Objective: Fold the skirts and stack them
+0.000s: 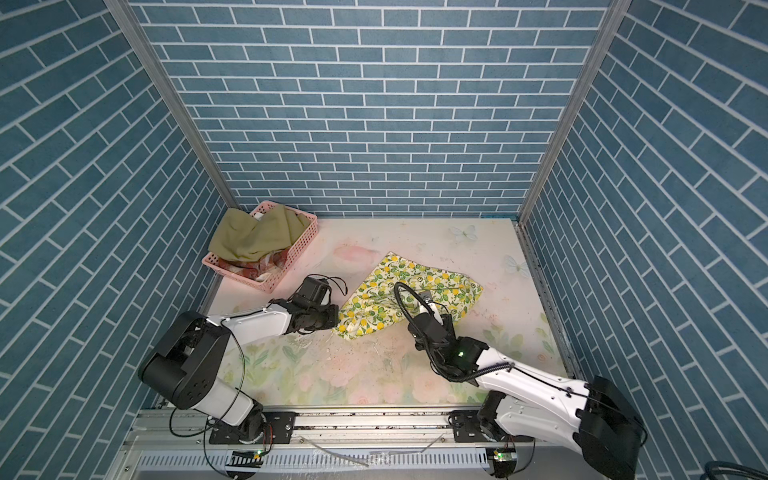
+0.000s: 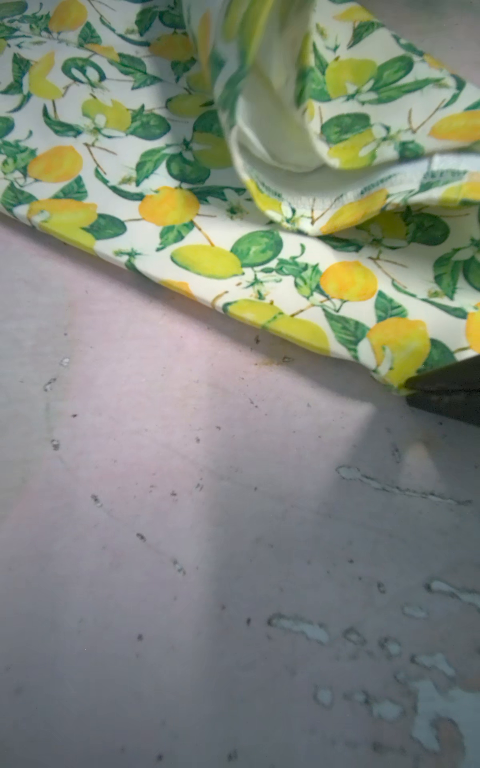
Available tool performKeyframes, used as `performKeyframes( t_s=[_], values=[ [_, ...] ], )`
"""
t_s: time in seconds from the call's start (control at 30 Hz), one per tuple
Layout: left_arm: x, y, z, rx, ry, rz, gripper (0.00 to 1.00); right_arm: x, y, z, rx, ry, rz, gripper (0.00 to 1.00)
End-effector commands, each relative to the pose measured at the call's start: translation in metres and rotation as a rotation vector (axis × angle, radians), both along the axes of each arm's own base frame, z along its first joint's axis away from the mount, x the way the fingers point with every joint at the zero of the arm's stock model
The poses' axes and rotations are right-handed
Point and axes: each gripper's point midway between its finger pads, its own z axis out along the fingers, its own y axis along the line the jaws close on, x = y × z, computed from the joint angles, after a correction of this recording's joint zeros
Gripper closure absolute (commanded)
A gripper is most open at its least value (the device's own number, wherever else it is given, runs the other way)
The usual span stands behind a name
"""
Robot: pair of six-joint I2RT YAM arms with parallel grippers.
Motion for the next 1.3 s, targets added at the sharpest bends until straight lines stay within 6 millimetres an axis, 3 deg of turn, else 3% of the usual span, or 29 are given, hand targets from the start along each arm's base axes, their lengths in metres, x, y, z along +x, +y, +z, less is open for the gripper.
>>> performKeyframes(
  t_s=[0.0, 0.17, 0.3, 0.57, 0.73, 0.87, 0.93, 1.03, 1.13, 1.27],
  values=[
    [0.001, 0.009, 0.002, 0.058, 0.023, 0.035, 1.0, -0.002, -0.04, 0.007, -0.038, -0.014, -0.096, 1.0],
    [0.033, 0.009, 0.049, 0.027, -0.083, 0.074, 1.0, 0.002, -0.065, 0.044, -0.032, -0.095, -0.143, 1.0],
    [0.055, 0.021, 0.081, -0.002, -0.149, 0.122, 1.0, 0.009, -0.073, 0.06, -0.059, -0.131, -0.157, 1.0],
    [0.07, 0.056, 0.113, -0.055, -0.226, 0.253, 1.0, 0.021, -0.067, 0.081, -0.042, -0.179, -0.141, 1.0],
    [0.049, 0.069, 0.098, -0.045, -0.208, 0.299, 1.0, 0.008, -0.053, 0.065, 0.009, -0.097, -0.043, 0.99],
    [0.025, 0.079, 0.08, -0.028, -0.179, 0.328, 1.0, -0.014, -0.045, 0.062, 0.165, -0.062, 0.026, 0.44],
    [0.015, 0.083, 0.072, -0.025, -0.17, 0.339, 1.0, -0.019, -0.052, 0.064, 0.2, -0.075, 0.004, 0.32],
    [0.004, 0.086, 0.062, -0.014, -0.158, 0.348, 1.0, -0.018, -0.068, 0.066, 0.215, -0.108, -0.082, 0.24],
    [-0.003, 0.087, 0.052, -0.005, -0.146, 0.349, 1.0, -0.007, -0.08, 0.064, 0.2, -0.07, -0.203, 0.23],
    [-0.012, 0.088, 0.041, 0.022, -0.13, 0.35, 1.0, 0.013, -0.07, 0.045, 0.269, 0.066, -0.262, 0.25]
  ],
)
